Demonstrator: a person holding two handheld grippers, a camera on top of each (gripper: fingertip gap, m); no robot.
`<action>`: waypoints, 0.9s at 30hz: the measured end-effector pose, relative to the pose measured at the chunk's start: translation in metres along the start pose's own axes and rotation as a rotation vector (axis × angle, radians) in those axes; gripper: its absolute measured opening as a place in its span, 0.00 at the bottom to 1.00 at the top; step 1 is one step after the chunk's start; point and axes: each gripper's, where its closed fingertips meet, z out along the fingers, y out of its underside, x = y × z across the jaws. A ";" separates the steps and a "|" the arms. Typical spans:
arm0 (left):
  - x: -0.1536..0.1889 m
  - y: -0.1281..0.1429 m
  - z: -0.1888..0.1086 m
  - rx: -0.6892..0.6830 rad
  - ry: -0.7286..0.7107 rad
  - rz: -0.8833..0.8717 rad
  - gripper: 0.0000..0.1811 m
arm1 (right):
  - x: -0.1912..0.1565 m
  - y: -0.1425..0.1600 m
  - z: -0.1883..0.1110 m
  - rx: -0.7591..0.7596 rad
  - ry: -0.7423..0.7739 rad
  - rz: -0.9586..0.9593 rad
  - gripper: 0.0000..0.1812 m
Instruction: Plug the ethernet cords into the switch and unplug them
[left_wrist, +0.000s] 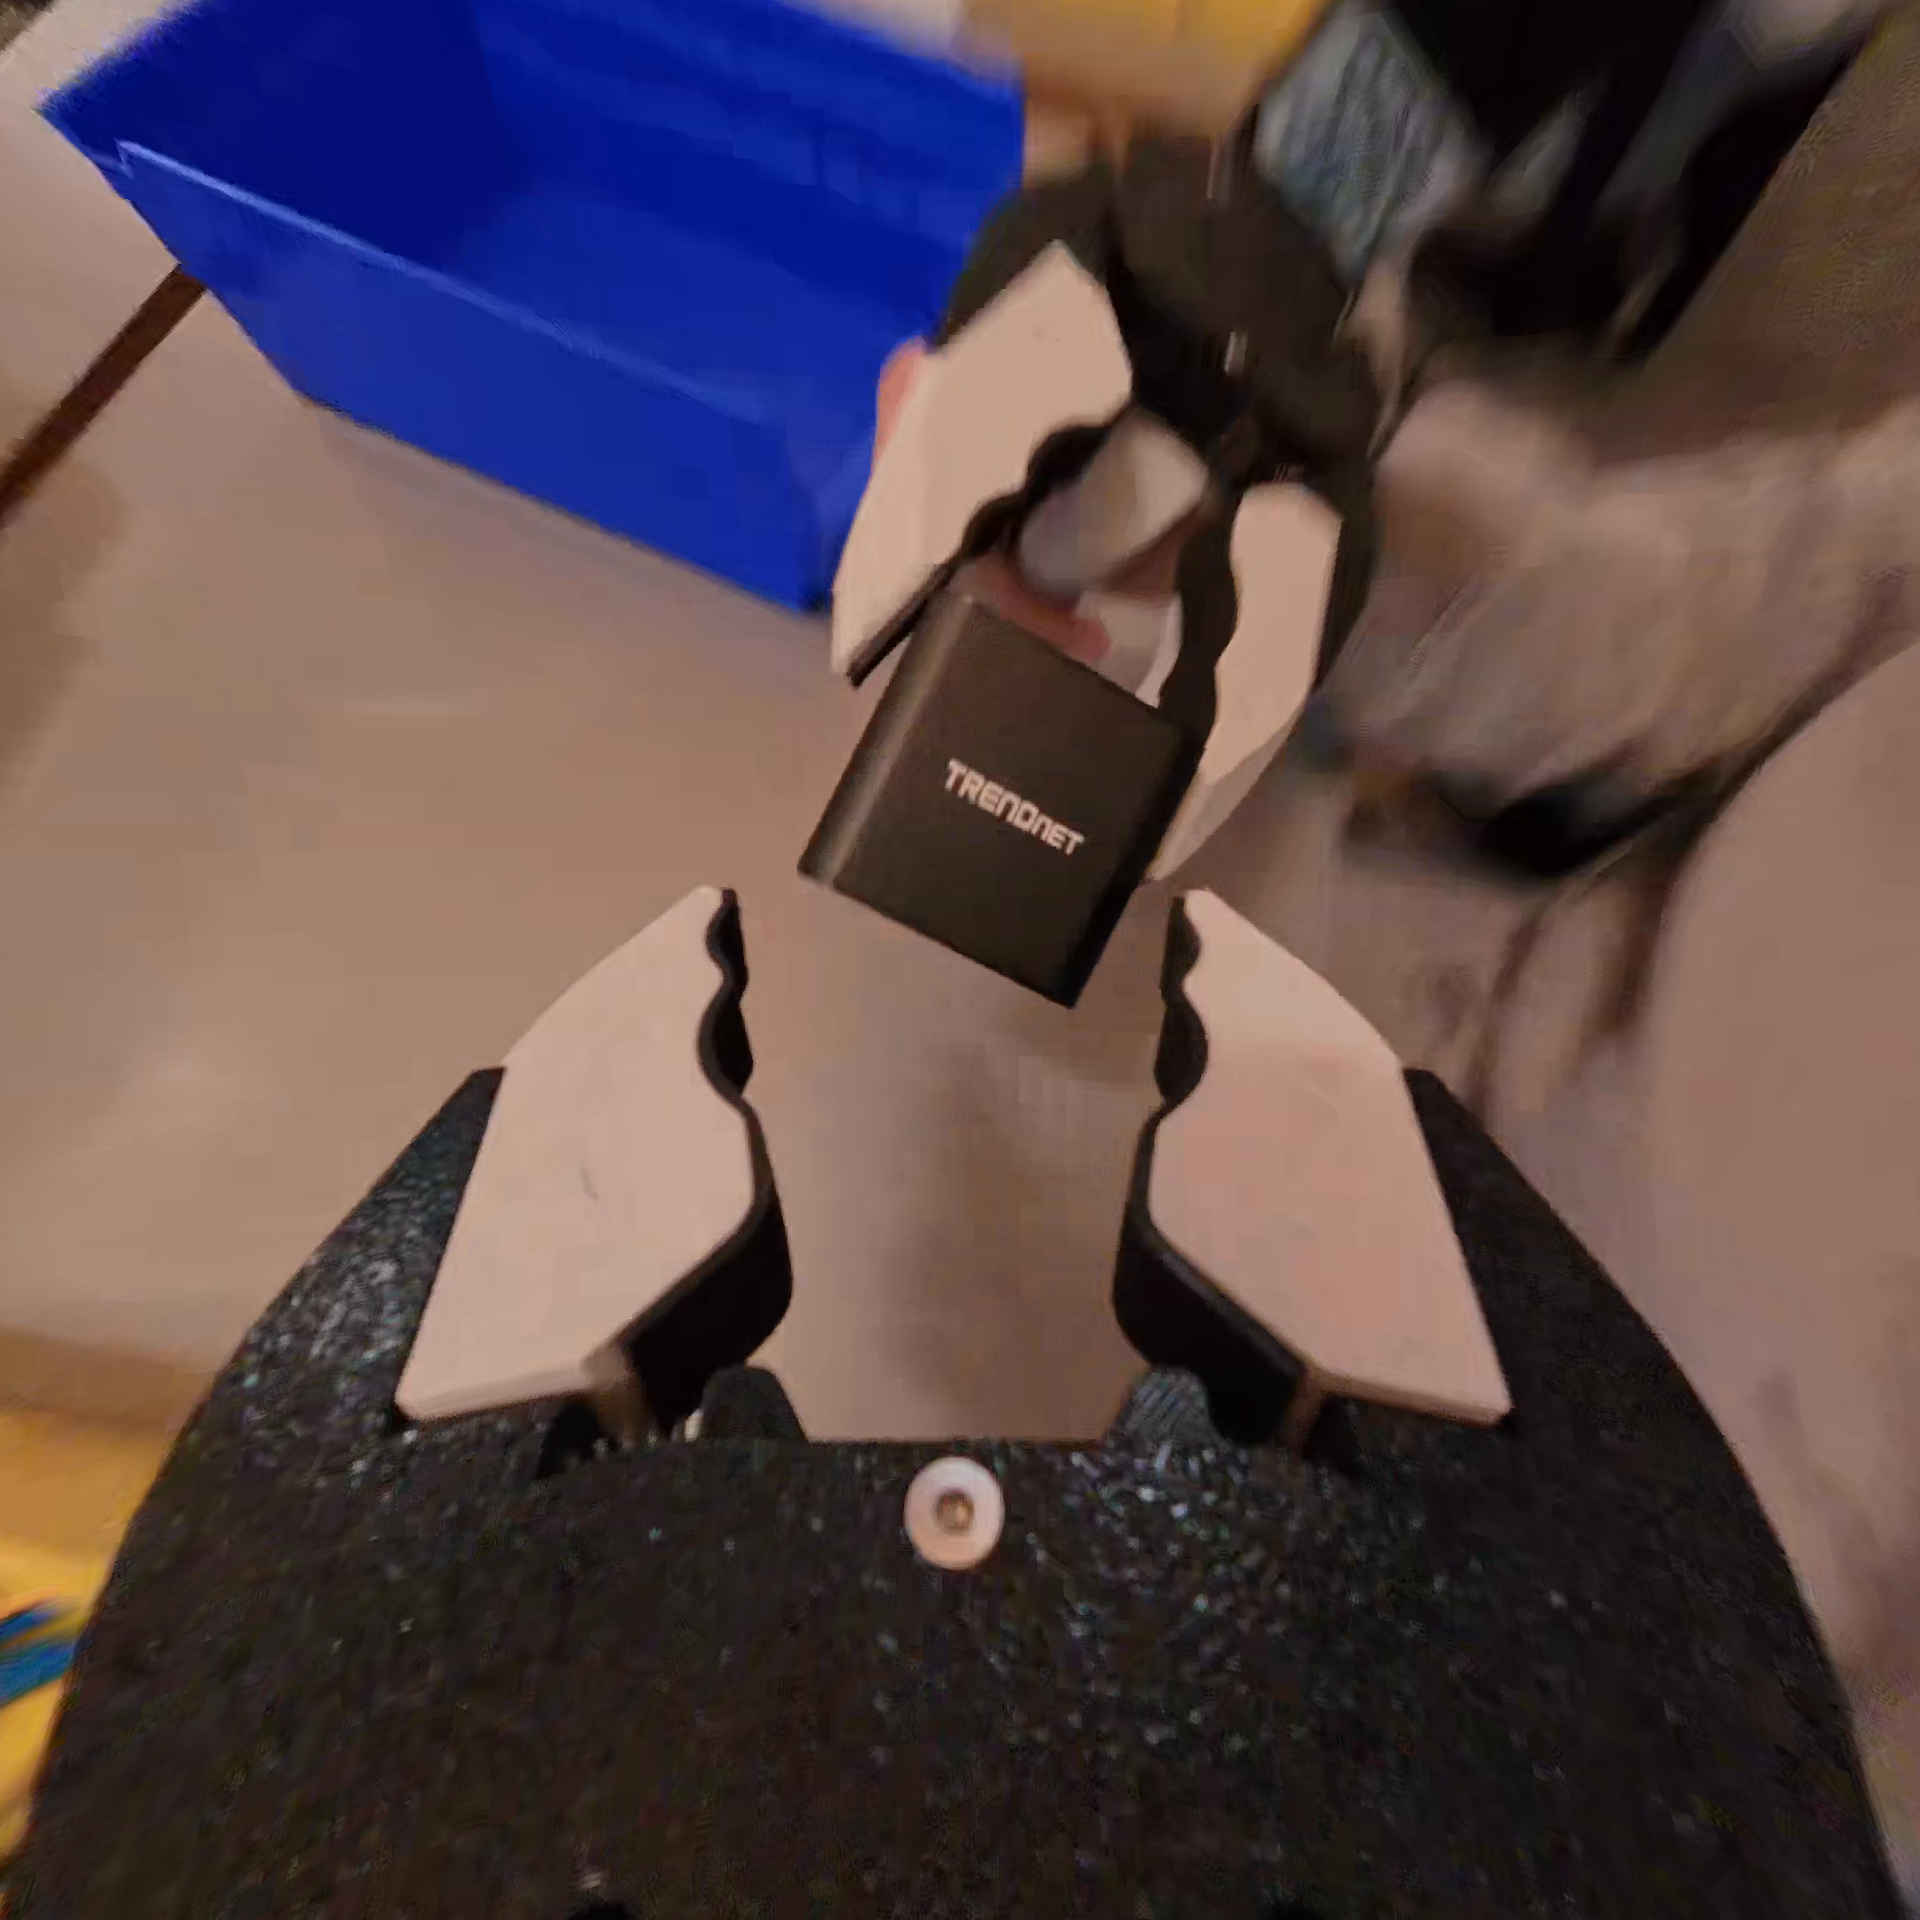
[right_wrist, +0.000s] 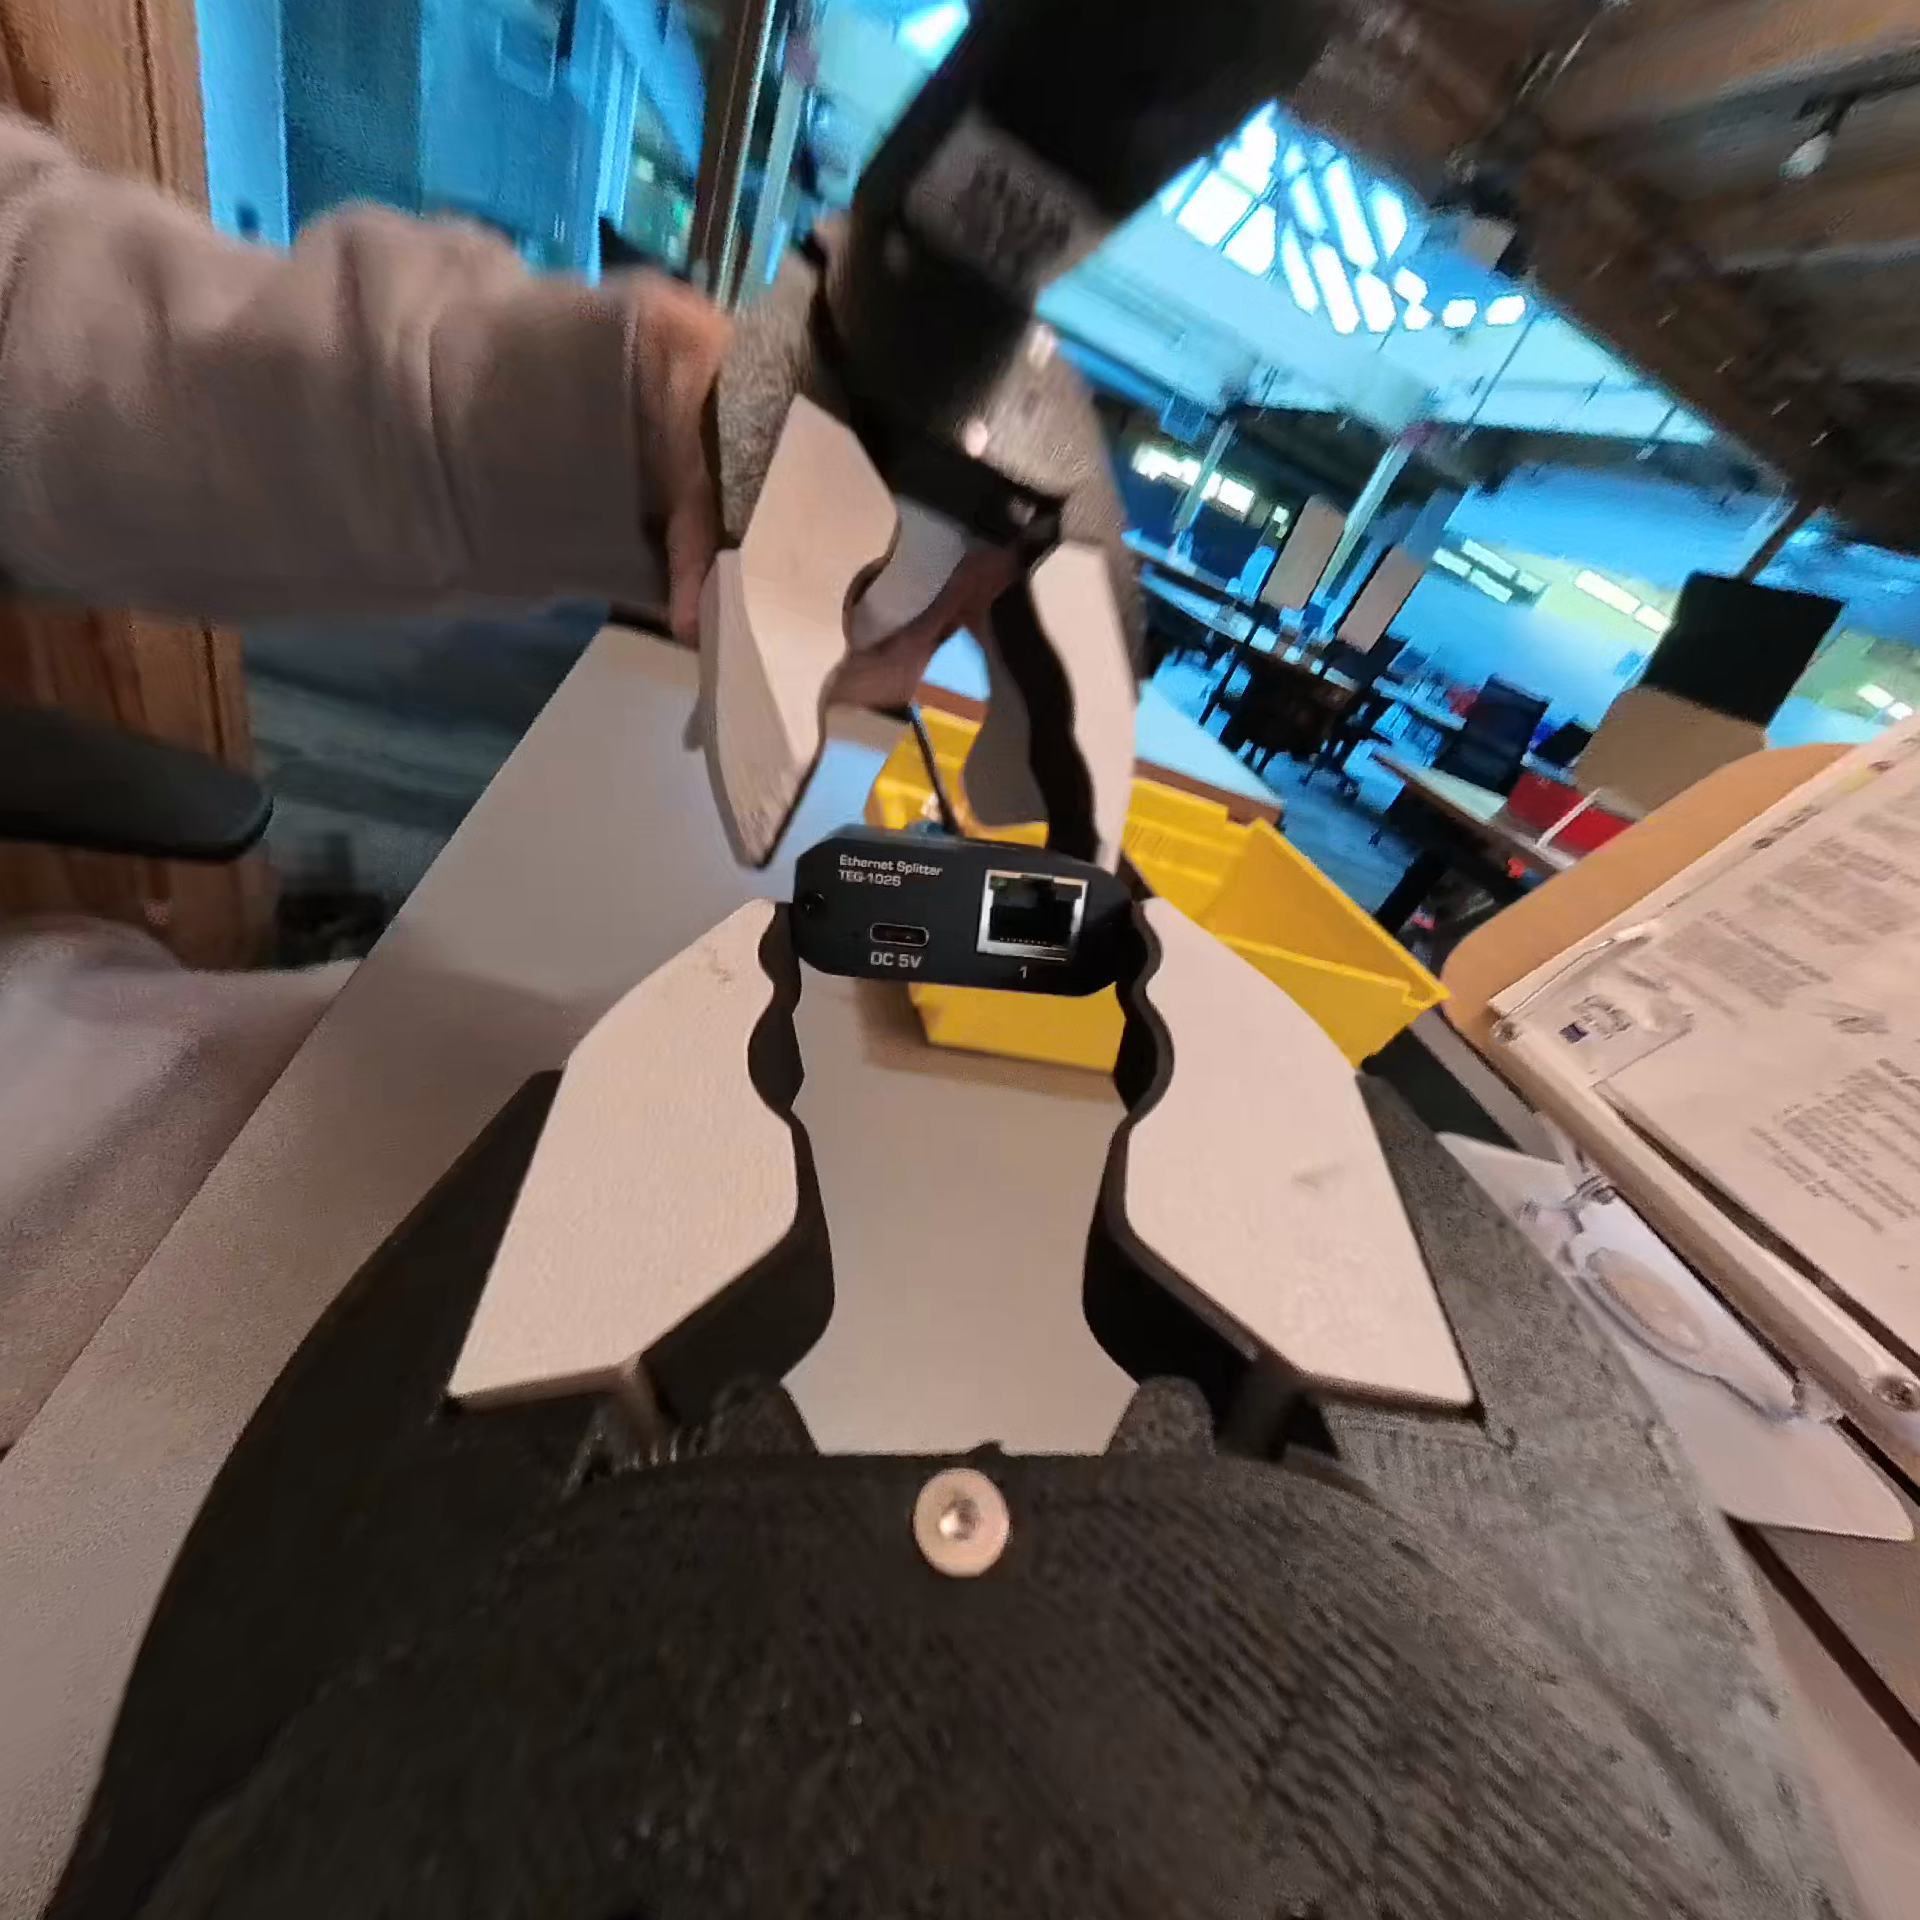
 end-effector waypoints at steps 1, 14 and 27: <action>0.006 -0.007 -0.002 0.131 0.085 -0.130 0.45 | 0.003 -0.005 -0.004 0.041 0.012 0.003 0.33; 0.009 0.014 0.009 0.749 0.651 -0.909 0.14 | -0.009 0.030 0.012 -0.008 -0.012 -0.044 0.33; 0.006 0.043 0.020 0.502 0.391 -0.848 0.13 | -0.021 0.061 0.031 -0.095 0.000 -0.038 0.39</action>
